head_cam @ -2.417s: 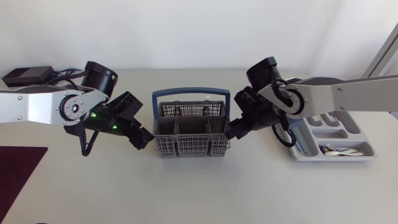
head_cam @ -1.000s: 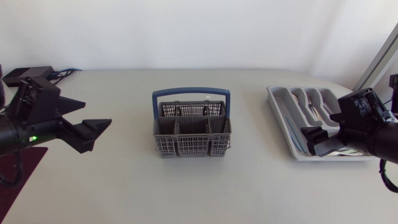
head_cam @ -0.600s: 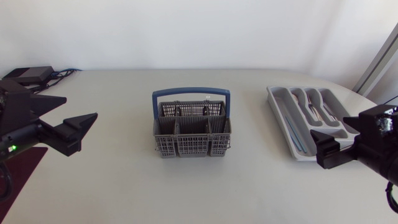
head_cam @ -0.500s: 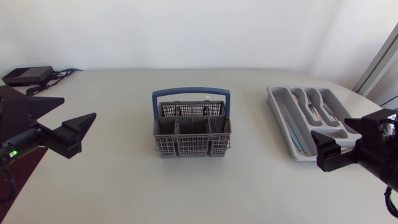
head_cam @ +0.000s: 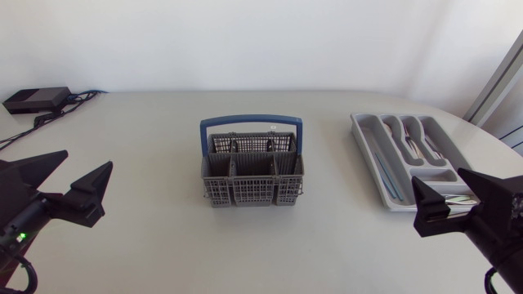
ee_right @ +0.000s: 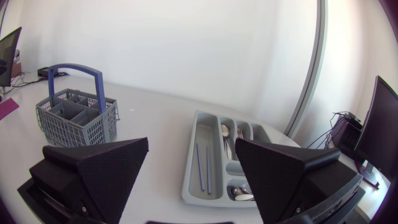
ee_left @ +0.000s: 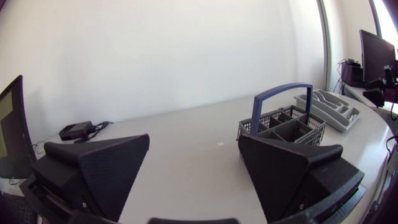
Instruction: Sort the cutlery from the basket into the organizer compartments.
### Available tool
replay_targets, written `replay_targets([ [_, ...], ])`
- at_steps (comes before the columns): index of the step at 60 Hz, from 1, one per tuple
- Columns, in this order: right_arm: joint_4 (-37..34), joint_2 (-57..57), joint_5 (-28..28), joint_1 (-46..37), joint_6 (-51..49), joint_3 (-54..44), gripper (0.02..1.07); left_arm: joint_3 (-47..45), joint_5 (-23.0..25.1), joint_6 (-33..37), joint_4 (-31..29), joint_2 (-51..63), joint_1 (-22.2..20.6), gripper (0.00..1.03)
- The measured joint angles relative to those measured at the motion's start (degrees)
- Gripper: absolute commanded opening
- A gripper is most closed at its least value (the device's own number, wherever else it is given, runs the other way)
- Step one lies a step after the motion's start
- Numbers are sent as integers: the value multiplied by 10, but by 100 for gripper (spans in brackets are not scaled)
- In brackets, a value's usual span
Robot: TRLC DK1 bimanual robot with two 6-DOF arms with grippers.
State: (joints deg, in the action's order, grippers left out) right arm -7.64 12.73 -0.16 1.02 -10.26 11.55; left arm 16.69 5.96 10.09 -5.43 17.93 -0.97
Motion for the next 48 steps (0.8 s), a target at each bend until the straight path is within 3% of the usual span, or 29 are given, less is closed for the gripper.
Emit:
replay_targets([
  [25,65,-117,0,-6,77,-98,102,-106,-38,-57,32,-120,3,98],
  [48,66,-125,0,-8,86,-104,102,-155,-56,-86,45,-176,5,98],
])
